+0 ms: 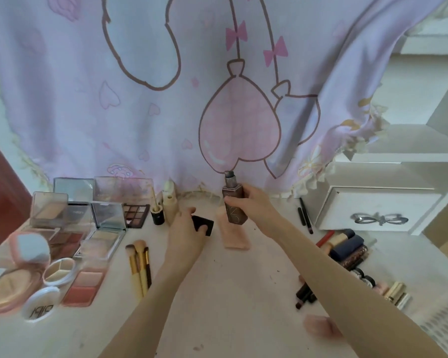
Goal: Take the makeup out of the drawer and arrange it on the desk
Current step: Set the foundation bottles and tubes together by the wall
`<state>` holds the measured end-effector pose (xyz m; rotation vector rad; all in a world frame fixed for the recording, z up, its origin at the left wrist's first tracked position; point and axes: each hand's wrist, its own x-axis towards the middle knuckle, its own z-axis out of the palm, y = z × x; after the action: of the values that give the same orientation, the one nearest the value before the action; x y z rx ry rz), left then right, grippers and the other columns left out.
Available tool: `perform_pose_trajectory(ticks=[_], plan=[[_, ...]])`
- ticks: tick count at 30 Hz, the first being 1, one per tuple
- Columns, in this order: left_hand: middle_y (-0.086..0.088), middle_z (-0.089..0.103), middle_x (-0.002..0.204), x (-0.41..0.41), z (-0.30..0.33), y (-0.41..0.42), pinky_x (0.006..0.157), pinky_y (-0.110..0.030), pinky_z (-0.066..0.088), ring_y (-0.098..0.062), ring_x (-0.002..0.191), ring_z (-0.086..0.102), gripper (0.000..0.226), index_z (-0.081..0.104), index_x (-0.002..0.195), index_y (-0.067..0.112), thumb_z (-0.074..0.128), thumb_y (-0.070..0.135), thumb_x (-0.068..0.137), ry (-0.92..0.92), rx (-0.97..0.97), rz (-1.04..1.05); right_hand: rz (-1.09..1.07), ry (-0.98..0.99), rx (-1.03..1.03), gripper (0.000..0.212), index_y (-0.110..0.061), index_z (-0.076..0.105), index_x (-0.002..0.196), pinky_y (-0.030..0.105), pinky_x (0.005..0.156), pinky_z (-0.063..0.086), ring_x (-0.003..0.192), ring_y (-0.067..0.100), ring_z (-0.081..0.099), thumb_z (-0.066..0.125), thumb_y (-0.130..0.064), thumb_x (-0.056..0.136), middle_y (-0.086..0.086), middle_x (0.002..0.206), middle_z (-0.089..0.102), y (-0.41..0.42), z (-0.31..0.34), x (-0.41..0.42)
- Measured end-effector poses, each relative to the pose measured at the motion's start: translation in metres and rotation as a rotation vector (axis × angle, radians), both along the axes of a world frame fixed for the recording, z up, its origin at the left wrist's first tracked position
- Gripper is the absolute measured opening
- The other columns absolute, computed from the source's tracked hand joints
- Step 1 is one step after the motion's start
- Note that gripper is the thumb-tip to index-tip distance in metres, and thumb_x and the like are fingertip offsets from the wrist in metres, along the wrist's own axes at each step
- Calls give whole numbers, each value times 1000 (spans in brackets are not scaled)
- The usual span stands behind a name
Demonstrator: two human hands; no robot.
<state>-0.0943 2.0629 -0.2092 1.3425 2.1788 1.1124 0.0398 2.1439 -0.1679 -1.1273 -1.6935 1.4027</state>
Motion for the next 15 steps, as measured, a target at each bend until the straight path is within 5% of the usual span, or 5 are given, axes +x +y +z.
perform_pose_trajectory(ticks=[3, 8, 11, 15], plan=[[-11, 50, 130, 1, -5, -1, 89, -30, 39, -25, 115, 51, 48, 42, 133, 9, 58, 13, 88, 60, 40, 6, 8, 12, 83, 19, -26, 63, 91, 17, 71, 46, 78, 4, 57, 69, -12, 81, -11, 84, 63, 14, -1, -19], [-2, 49, 129, -4, -7, -3, 81, -18, 32, -18, 114, 48, 42, 45, 131, 14, 54, 16, 90, 149, 55, 3, 64, -33, 195, 24, -21, 67, 100, 17, 79, 47, 86, 7, 61, 72, -12, 78, -6, 91, 68, 30, -10, -54], [-1, 50, 128, -7, -9, -5, 78, -14, 28, -16, 113, 48, 41, 45, 131, 15, 54, 16, 91, 164, 34, -12, 62, -15, 218, 18, -21, 65, 91, 7, 65, 45, 75, 2, 59, 71, -10, 78, -9, 82, 66, 37, -19, -72], [0, 50, 127, -11, -11, -7, 80, -11, 27, -14, 112, 49, 42, 45, 132, 18, 54, 17, 91, 149, 30, -13, 59, -58, 216, 16, -22, 64, 92, 33, 78, 51, 80, 13, 60, 70, -14, 79, -5, 84, 65, 48, -32, -85]])
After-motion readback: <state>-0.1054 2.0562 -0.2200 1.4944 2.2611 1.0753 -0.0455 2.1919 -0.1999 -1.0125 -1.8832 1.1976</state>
